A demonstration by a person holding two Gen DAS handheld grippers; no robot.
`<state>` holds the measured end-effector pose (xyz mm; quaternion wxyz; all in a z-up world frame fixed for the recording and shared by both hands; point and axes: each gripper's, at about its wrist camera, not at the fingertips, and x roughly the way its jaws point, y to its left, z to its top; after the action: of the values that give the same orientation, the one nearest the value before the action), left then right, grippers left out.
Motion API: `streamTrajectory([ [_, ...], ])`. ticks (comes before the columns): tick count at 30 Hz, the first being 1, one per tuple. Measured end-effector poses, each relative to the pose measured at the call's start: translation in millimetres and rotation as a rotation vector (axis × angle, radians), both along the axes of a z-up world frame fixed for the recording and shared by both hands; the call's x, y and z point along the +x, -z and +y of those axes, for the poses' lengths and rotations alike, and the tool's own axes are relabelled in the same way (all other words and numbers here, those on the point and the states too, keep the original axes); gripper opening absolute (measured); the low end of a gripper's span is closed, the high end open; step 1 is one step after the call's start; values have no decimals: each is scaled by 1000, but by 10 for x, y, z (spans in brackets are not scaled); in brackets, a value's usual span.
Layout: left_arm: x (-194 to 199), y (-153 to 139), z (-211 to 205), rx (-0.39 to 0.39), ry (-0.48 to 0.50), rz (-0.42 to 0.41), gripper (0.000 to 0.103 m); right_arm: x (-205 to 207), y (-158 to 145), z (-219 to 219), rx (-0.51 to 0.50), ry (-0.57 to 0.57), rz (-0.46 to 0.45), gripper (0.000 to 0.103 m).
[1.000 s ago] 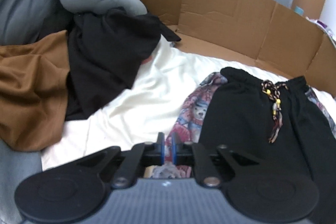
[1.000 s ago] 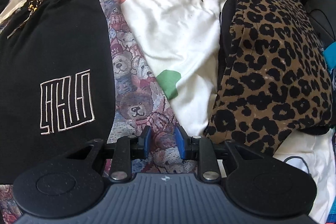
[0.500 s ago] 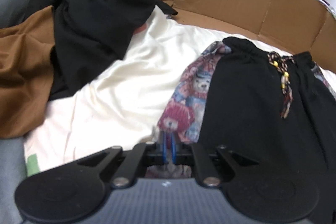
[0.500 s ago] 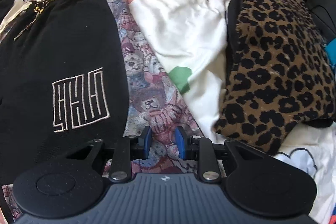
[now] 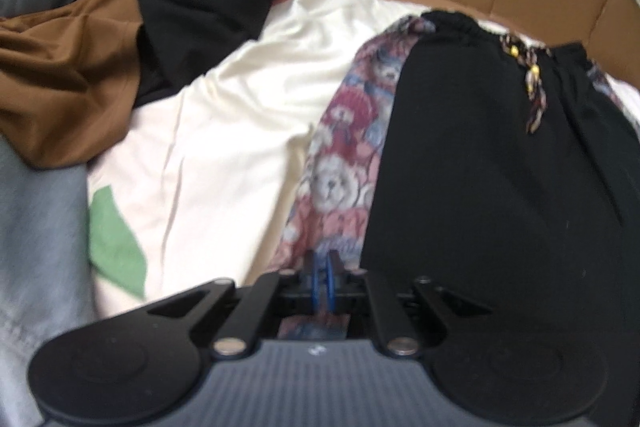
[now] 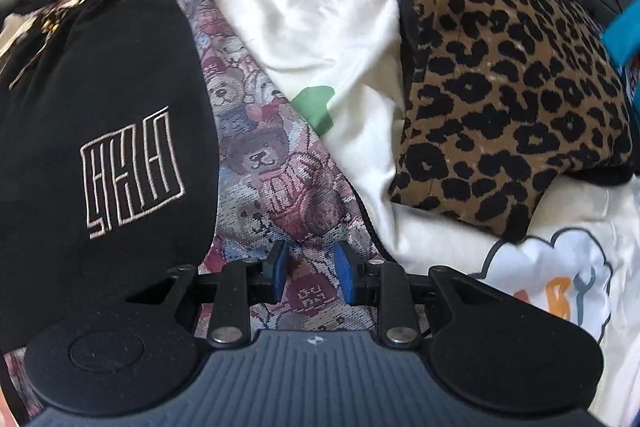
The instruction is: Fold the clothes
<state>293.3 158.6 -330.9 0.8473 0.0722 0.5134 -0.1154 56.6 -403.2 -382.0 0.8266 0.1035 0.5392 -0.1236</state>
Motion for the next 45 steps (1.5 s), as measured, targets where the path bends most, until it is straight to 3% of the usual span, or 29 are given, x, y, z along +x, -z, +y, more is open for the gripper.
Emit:
streamTrajectory([
  [6,-49,-97,77,9,-94,64,7,-18,-7,11,9,7,34,38],
  [10,-164,-126,65,33,-71,71,9,-81,-16,0,22,29,48,44],
  [20,-193,-102,365,35,-43,165,9,-235,-89,-75,50,59,48,44],
  [23,-167,-167,418,62,-24,147,9,-331,-178,-122,73,66,-2,44],
  [28,-181,-353,507,32,21,109,12,-465,-329,-207,80,86,-57,44],
  [39,-503,-618,722,-23,74,85,12,-370,-60,-28,60,32,47,43],
  [42,-649,-633,828,-32,67,84,12,-291,-161,-2,53,36,66,43],
  [45,-802,-590,911,-35,46,81,14,-137,-415,83,47,-15,27,43],
])
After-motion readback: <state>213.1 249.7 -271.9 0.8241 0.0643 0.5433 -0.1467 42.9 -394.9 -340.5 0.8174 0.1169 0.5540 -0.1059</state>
